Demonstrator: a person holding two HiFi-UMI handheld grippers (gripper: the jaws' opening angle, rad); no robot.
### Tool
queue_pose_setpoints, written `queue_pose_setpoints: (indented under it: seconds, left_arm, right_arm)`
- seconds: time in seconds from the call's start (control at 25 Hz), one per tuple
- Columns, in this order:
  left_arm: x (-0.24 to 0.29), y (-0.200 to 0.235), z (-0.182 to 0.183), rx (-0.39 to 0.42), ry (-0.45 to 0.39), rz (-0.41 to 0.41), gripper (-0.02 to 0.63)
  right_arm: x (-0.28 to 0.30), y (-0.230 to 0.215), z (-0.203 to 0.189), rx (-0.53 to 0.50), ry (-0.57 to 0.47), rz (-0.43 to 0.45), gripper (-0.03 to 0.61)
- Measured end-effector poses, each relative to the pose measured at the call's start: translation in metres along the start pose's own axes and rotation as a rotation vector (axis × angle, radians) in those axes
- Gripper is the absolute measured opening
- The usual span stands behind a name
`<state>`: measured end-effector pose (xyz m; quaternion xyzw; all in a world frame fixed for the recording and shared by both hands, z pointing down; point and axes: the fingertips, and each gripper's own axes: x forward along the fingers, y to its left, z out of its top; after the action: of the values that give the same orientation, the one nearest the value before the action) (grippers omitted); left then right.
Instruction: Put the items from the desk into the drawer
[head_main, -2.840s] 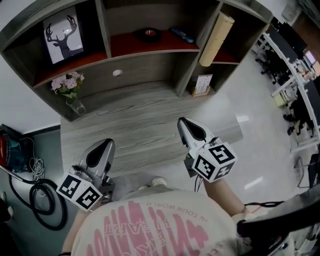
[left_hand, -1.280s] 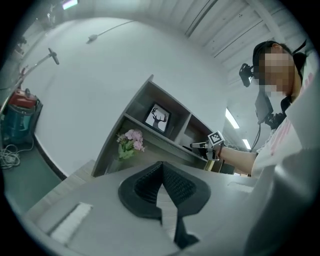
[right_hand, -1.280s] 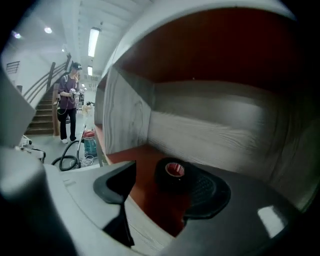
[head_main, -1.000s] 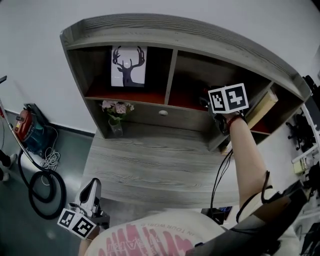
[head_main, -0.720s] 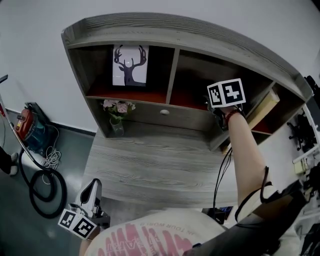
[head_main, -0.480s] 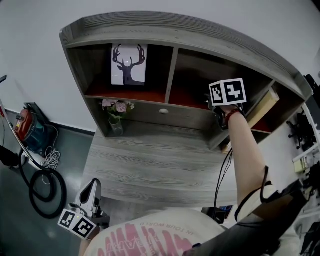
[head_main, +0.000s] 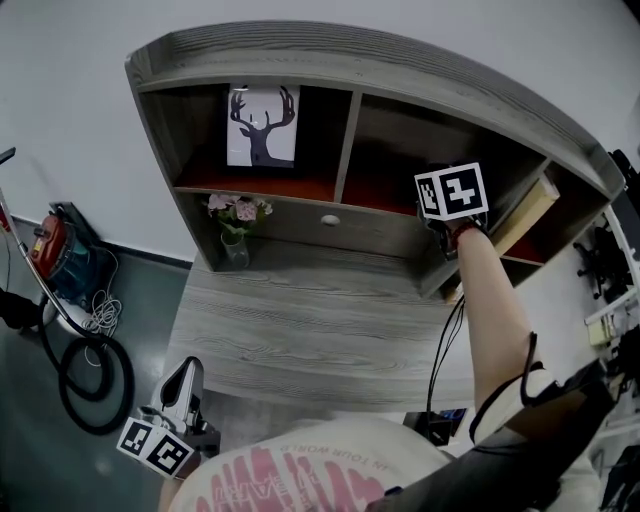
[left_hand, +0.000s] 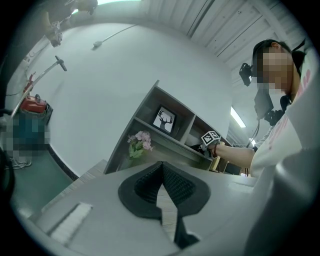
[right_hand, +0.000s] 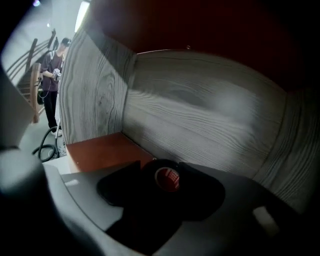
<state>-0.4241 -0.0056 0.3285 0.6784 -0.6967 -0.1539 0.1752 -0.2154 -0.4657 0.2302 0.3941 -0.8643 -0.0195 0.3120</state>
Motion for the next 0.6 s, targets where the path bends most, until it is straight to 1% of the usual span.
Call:
queue_pose_setpoints:
  seconds: [0.08,0.12,0.16,0.28,0.48,0.6]
  left_arm:
    - [-0.004,0.001,0.000,-0.002,-0.002,0.004,0.020]
    - [-0.006,0.002,-0.001,-0.003,-0.003,0.005,0.020]
    - [-0.007,0.002,-0.001,-0.004,-0.003,0.006,0.020]
    - [-0.010,0.004,0.000,-0.004,-0.003,0.005,0.020]
    - [-0.011,0.002,0.000,-0.006,-0.004,-0.011,0.020]
    - [-0.007,-0.001,0.000,-0.006,0.002,-0.034,0.020]
  right_arm:
    - [-0.002,0.001,0.001,-0.021,-0.005,-0.012,0.238]
    - [-0.003,0.001,0.001,-0.031,-0.014,-0.022,0.124]
    - [-0.005,0.001,0.001,-0.045,-0.023,-0.036,0.110]
    - [-0.009,0.003,0.000,-0.079,-0.048,-0.051,0.103]
    - [-0.027,0.010,0.002,0.007,-0.126,0.009,0.100]
    - [-0.044,0.015,0.003,0.023,-0.181,0.031,0.098]
